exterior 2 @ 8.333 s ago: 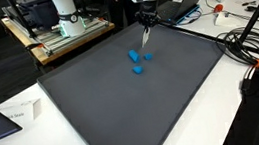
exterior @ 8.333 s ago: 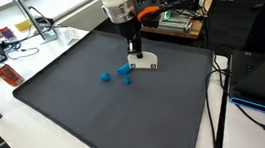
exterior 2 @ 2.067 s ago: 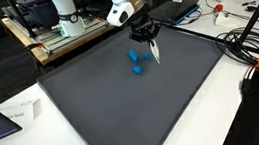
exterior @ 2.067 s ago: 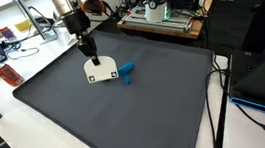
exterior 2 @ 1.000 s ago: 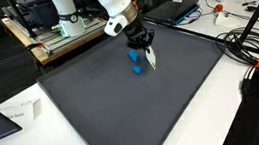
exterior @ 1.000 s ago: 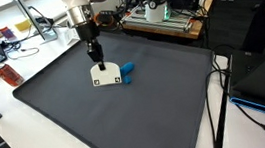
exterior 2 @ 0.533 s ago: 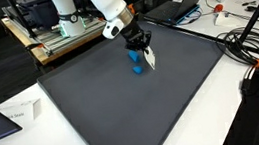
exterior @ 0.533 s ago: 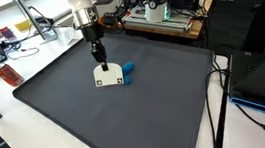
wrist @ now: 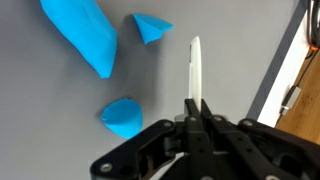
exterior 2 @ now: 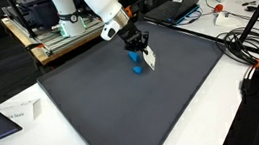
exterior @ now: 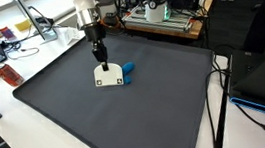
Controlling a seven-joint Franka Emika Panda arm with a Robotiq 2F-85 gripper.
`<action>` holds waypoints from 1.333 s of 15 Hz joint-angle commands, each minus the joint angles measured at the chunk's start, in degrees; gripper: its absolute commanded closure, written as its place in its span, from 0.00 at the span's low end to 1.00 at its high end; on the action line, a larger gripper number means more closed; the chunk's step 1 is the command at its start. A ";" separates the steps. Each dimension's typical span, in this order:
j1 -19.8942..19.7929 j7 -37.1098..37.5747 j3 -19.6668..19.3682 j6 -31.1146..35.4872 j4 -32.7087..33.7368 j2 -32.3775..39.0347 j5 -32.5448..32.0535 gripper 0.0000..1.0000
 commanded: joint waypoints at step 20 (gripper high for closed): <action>13.00 51.40 -8.72 0.04 -12.54 -17.15 -49.59 0.99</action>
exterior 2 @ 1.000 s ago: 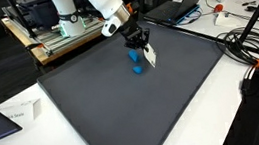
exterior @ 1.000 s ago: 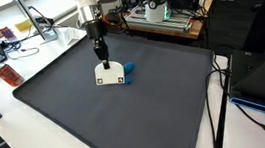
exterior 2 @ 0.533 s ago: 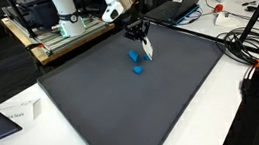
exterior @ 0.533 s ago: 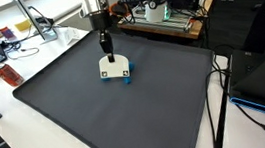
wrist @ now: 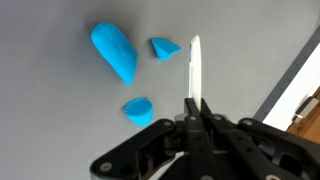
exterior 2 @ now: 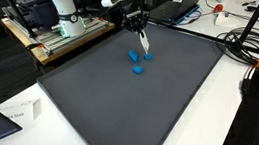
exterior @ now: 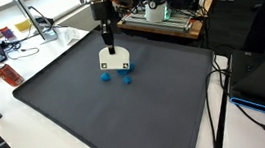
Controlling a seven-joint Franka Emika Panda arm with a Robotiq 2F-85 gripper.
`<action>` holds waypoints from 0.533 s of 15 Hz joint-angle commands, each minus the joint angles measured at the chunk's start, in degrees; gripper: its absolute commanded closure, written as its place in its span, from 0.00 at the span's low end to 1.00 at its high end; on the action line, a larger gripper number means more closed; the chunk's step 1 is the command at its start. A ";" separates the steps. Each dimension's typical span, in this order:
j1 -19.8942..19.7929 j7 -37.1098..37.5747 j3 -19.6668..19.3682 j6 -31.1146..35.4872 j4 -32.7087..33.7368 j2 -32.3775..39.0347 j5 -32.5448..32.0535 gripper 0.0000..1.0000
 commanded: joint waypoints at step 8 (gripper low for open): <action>1.70 33.79 -0.27 -0.38 -5.85 -5.54 -32.52 0.99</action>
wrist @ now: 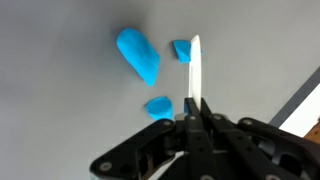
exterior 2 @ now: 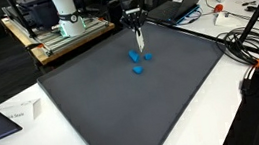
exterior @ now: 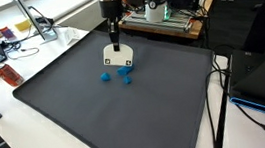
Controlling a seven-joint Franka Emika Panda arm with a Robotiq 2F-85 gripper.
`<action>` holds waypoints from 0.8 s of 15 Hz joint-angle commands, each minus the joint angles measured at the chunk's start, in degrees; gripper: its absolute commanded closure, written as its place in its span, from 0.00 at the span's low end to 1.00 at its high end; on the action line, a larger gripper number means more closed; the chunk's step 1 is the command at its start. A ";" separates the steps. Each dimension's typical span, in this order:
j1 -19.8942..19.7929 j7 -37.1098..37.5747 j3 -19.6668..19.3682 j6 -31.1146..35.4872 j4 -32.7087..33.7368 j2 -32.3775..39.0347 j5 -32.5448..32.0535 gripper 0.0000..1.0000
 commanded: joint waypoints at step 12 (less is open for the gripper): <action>-0.41 36.46 2.75 -22.82 6.08 -2.52 -24.24 0.99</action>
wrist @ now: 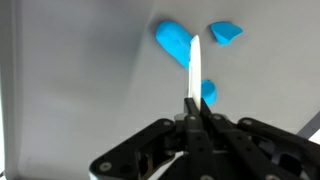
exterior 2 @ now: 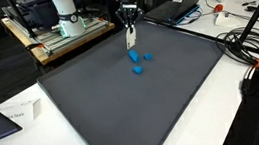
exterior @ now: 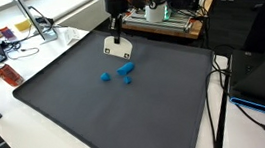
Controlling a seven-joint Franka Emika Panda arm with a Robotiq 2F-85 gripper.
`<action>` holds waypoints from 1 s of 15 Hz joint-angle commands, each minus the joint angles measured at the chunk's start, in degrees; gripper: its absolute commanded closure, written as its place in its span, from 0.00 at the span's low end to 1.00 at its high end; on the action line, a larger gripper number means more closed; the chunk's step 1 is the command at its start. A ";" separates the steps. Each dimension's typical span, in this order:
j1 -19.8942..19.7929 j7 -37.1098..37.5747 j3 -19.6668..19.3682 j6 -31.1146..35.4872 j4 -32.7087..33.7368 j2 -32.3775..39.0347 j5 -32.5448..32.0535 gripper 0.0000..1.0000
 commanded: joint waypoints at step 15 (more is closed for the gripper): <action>1.03 14.75 2.88 -29.12 22.83 12.73 -6.24 0.99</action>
